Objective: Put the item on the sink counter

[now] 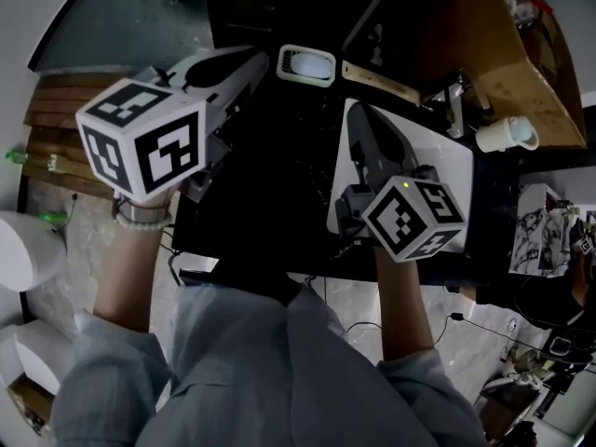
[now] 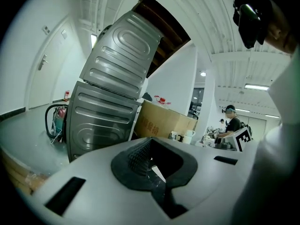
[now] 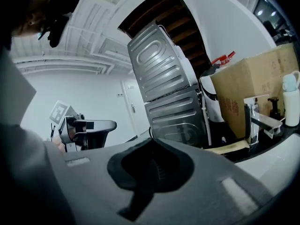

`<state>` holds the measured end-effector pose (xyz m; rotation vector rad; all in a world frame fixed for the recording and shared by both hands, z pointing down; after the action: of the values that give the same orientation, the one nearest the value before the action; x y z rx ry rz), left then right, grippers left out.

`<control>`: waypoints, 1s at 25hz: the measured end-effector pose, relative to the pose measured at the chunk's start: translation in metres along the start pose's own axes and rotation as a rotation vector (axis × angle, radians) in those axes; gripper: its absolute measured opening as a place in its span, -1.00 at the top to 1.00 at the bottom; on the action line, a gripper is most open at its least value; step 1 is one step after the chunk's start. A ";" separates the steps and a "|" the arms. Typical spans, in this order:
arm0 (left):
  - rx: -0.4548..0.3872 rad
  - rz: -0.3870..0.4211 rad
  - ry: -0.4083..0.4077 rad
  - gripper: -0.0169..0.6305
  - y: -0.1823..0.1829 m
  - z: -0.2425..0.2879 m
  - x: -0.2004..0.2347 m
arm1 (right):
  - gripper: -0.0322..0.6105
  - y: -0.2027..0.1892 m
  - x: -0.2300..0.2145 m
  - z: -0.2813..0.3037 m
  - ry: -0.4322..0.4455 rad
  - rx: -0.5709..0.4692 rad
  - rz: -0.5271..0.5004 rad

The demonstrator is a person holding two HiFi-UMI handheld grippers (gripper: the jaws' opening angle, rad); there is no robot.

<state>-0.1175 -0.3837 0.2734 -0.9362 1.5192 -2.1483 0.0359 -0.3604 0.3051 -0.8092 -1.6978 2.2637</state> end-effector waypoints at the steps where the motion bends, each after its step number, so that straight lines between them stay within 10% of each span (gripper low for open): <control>1: -0.008 0.003 -0.001 0.93 0.001 -0.005 -0.002 | 0.90 0.002 0.004 -0.003 0.002 -0.007 -0.006; 25: -0.113 -0.021 0.019 0.93 0.008 -0.083 -0.046 | 0.90 0.023 0.045 -0.062 -0.013 -0.088 -0.063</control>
<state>-0.1422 -0.3006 0.2346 -0.9750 1.6625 -2.1105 0.0350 -0.2957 0.2577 -0.7496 -1.8133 2.1712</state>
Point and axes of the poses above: the fingertips, and each gripper's own axes: z forward along the fingers, x to its left, y out of its top, the point moved 2 cm from there along -z, backward along the fingers
